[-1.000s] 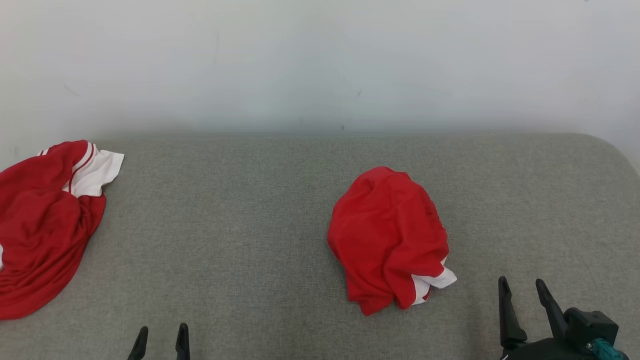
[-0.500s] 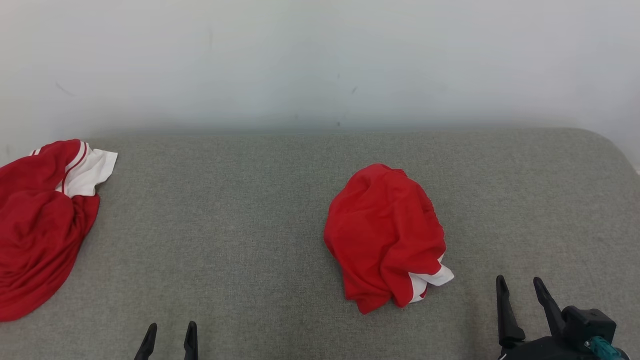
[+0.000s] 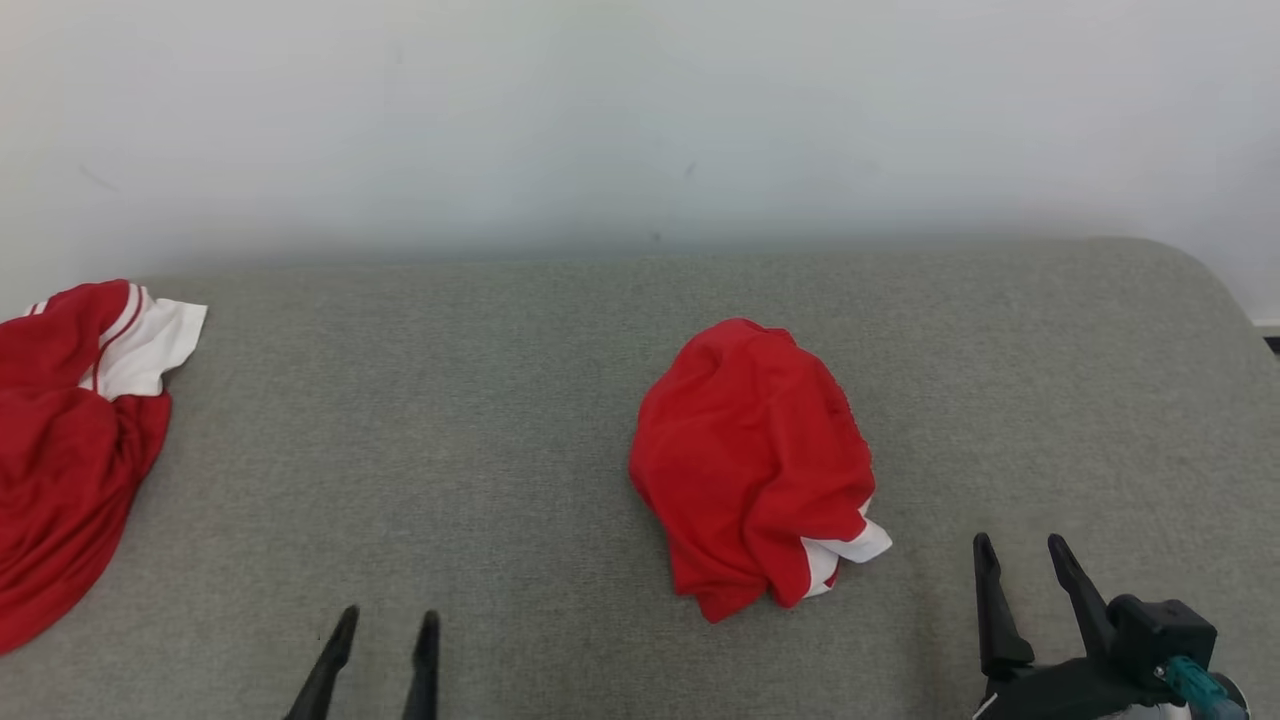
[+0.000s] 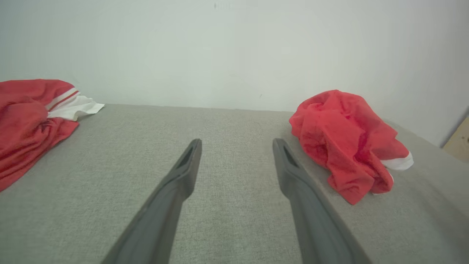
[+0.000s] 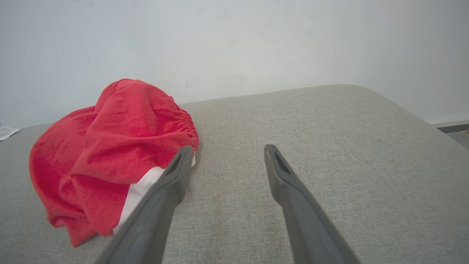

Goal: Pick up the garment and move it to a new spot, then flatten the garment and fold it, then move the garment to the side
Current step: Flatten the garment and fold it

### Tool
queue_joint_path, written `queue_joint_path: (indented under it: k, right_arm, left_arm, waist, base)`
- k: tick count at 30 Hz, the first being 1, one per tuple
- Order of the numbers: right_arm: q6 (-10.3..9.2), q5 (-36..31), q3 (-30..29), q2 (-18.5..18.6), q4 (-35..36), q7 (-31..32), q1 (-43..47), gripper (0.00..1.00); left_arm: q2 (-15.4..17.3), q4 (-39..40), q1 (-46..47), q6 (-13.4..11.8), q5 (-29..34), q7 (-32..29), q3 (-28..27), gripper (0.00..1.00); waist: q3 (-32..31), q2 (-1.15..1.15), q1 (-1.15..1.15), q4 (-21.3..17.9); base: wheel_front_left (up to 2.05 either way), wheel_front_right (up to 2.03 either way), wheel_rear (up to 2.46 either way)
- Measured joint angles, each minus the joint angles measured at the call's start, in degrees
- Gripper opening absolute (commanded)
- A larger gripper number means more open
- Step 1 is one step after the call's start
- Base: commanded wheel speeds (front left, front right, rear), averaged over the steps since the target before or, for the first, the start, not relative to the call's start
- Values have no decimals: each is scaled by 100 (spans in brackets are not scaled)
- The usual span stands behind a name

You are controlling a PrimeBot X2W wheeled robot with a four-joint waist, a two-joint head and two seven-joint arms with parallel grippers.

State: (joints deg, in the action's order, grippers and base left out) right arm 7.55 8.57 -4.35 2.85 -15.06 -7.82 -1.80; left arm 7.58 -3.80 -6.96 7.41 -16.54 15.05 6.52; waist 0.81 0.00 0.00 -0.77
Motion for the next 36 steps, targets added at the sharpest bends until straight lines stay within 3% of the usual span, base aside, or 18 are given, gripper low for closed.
queue_joint_path:
  k: [7, 13, 22, 27, 33, 34, 35, 36]
  right_arm:
    - [0, 103, 156, 1, 83, 15, -87, 100]
    - [0, 221, 281, 1, 44, -54, -185, 100]
    - [0, 506, 453, 3, -197, -279, -326, 100]
    - [0, 605, 555, 3, -341, -389, -438, 100]
    - [0, 648, 657, 2, -476, -487, -535, 100]
    - [0, 648, 655, 3, -493, -489, -535, 100]
    - [0, 648, 655, 5, -502, -491, -536, 100]
    - [0, 647, 657, 5, -514, -502, -539, 100]
  left_arm:
    - [612, -307, 1089, 2, 18, -124, 969, 100]
    - [942, -628, 2394, 10, -119, -655, 1733, 100]
    - [909, -1771, 4077, 11, -417, -1880, 2212, 100]
    - [810, -2447, 4599, -45, -387, -2229, 2267, 100]
    - [677, -3262, 5050, -383, -300, -2518, 2270, 100]
    - [644, -3360, 5082, -461, -309, -2553, 2235, 53]
    - [610, -3457, 5111, -542, -315, -2615, 2217, 36]
    - [583, -3548, 5140, -614, -315, -2631, 2203, 0]
  waist:
    - [91, 0, 1, -339]
    - [204, 0, 1, -832]
    - [479, 0, 1, -1681]
    - [663, 0, 1, -2108]
    - [921, 1, 2, -2502]
    - [949, 1, 2, -2535]
    - [973, 0, 2, -2560]
    - [994, 1, 1, -2577]
  base:
    - [0, 0, 0]
    - [0, 0, 0]
    - [0, 0, 0]
    - [0, 0, 0]
    - [0, 0, 0]
    - [0, 0, 0]
    - [0, 0, 0]
    - [0, 0, 0]
